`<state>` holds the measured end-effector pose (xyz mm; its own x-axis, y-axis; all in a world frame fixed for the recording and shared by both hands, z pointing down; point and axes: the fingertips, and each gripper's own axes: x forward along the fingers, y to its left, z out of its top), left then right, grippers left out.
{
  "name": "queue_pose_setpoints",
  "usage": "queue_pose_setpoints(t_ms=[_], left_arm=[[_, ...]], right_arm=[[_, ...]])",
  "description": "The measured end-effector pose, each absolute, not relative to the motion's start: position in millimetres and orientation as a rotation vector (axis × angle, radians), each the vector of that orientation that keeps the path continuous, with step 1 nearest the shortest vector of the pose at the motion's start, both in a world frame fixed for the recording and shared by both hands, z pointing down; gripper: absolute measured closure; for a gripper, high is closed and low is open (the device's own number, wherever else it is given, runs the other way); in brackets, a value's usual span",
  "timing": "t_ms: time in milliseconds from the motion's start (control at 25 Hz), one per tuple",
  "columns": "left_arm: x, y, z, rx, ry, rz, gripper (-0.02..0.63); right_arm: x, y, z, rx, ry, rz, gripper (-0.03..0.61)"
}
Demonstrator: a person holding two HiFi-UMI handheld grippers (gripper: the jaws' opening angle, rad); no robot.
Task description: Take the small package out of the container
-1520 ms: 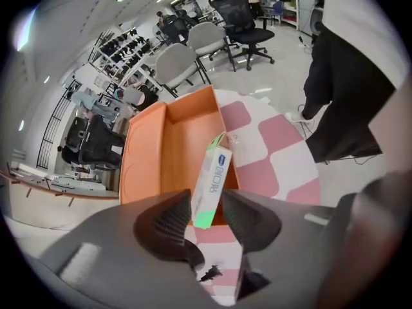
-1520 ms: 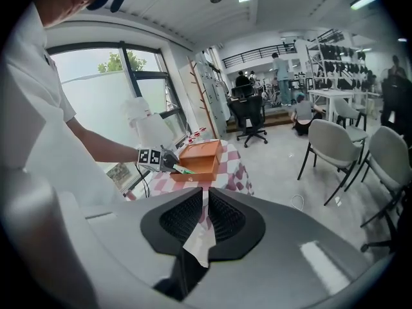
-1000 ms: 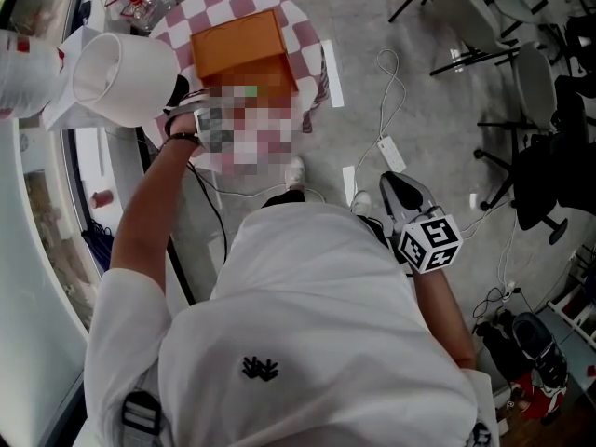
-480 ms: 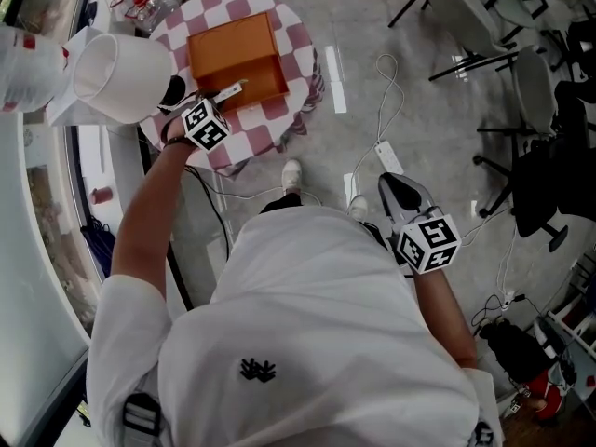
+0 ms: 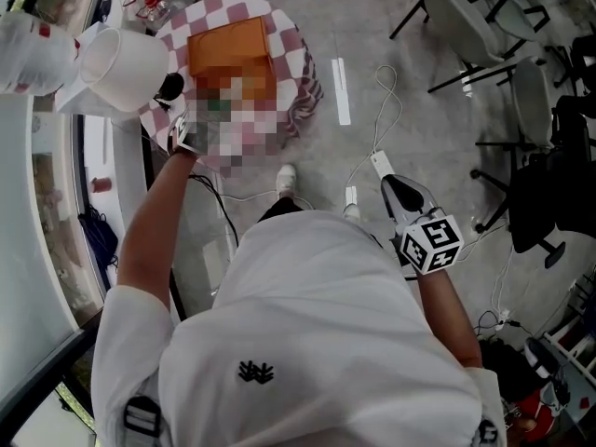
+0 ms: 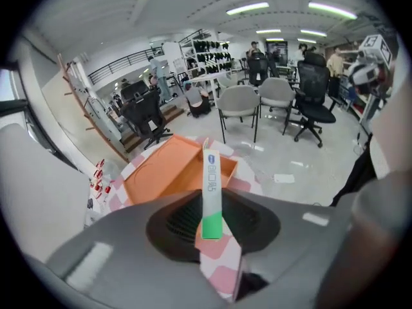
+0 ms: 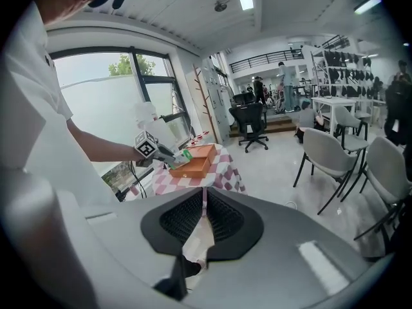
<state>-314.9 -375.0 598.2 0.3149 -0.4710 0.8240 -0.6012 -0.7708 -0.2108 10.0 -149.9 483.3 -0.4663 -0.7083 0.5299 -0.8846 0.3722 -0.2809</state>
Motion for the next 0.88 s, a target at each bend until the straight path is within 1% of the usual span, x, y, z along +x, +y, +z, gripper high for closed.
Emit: queue_pose_setpoints(t_ms=[360, 680, 880], left_arm=[[-253, -308, 543, 2.419, -1.075, 1.08, 0.465], [-182, -225, 492, 2.461, -1.06, 0.826, 0.465], [-144, -181, 468, 2.471, -1.023, 0.694, 0.465]], right_arm=[[44, -132, 479, 1.313, -2.399, 0.742, 0.56], [62, -118, 474, 1.231, -2.487, 0.697, 0.578], [70, -114, 470, 1.204, -2.522, 0.681, 0.578]])
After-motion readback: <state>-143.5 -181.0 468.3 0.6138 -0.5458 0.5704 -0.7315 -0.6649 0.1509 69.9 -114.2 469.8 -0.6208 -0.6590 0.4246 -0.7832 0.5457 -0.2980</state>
